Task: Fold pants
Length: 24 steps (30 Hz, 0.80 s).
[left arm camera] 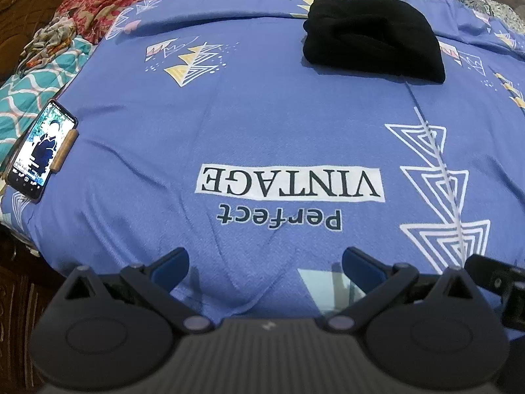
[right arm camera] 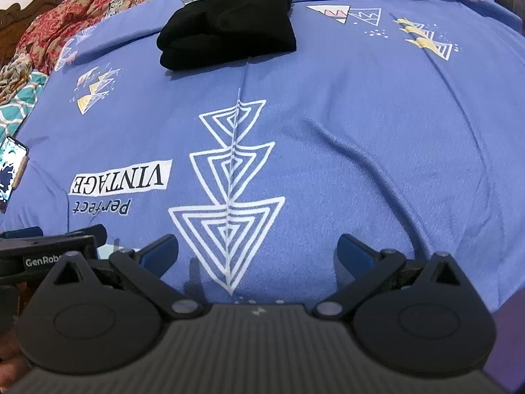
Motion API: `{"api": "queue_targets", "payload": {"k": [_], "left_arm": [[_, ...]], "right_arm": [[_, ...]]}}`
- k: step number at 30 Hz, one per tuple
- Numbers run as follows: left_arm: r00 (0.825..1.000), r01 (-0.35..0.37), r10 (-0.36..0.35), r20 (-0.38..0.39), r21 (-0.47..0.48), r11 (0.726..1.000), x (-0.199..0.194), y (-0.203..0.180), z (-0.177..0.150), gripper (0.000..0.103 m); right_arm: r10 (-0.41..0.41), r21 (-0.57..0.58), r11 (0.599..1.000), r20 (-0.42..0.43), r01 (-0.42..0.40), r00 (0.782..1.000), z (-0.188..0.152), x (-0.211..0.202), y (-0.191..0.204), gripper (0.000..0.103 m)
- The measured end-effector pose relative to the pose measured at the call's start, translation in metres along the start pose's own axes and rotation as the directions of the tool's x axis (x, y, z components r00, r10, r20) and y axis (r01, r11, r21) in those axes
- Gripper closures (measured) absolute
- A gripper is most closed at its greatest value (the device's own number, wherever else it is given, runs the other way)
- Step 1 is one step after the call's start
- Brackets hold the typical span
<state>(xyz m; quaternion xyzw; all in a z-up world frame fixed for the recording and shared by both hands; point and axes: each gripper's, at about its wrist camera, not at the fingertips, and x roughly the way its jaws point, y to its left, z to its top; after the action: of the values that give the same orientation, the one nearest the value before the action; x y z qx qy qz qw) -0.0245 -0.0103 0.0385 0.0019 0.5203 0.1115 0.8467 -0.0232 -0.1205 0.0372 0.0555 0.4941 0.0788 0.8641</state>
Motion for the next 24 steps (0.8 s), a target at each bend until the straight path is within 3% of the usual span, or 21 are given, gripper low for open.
{"api": "queue_targets", "payload": {"k": [24], "left_arm": [[1.0,-0.013,0.014,-0.023,0.022,1.0,0.0012,-0.0037,-0.0013,0.0]], "right_arm": [[-0.055,-0.014,0.998,0.003,0.055,0.999,0.0008,-0.0012,-0.0003,0.0]]}}
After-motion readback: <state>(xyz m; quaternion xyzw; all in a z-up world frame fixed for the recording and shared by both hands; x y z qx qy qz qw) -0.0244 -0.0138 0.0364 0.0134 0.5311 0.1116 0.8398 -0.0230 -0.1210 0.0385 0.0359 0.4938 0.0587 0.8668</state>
